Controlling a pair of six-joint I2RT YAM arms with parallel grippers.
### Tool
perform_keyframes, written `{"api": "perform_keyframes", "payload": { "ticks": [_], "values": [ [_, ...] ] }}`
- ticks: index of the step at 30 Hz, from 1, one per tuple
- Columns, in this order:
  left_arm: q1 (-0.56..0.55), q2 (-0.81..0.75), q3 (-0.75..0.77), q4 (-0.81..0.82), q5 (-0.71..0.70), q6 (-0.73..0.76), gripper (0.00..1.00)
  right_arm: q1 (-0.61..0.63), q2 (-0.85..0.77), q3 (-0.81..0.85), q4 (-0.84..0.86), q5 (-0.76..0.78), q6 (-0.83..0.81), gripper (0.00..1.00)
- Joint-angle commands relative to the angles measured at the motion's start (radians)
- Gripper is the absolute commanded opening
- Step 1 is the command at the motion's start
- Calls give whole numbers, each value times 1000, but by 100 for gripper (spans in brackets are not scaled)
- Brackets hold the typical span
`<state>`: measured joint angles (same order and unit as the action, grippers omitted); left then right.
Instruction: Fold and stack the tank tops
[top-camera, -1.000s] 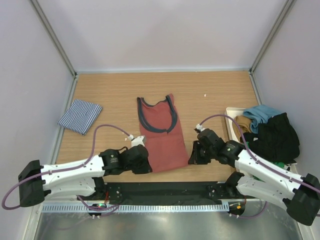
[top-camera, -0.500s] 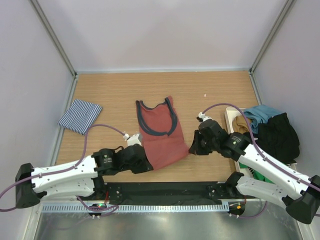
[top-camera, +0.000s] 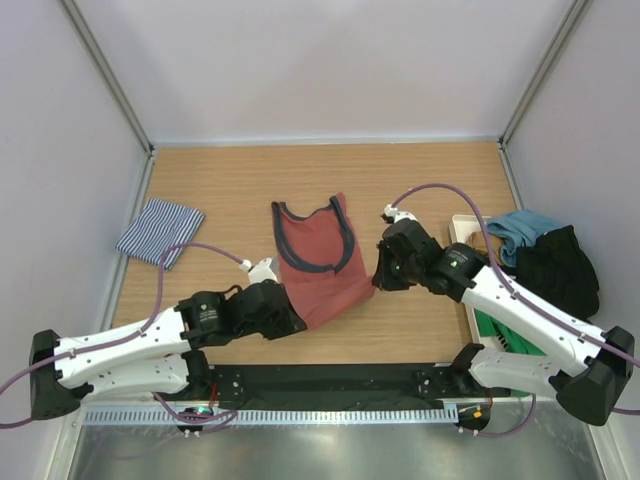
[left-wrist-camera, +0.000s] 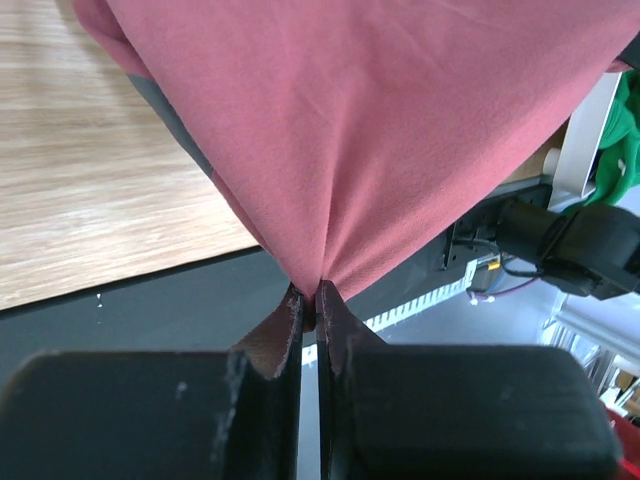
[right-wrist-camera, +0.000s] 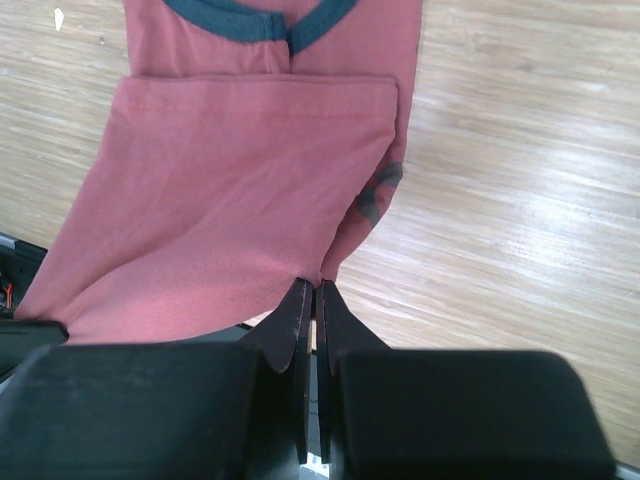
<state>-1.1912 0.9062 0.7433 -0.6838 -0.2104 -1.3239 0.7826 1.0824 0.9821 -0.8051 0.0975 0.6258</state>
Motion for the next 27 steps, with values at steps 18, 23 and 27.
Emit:
{"api": "perform_keyframes", "payload": {
  "ticks": [18, 23, 27],
  "values": [
    [358, 59, 114, -25, 206, 166, 2, -132, 200, 214, 63, 38, -138, 2],
    [398, 98, 162, -39, 207, 199, 2, -183, 244, 257, 76, 2, -163, 2],
    [449, 122, 179, -26, 264, 222, 2, -198, 301, 312, 80, -13, -182, 2]
  ]
}}
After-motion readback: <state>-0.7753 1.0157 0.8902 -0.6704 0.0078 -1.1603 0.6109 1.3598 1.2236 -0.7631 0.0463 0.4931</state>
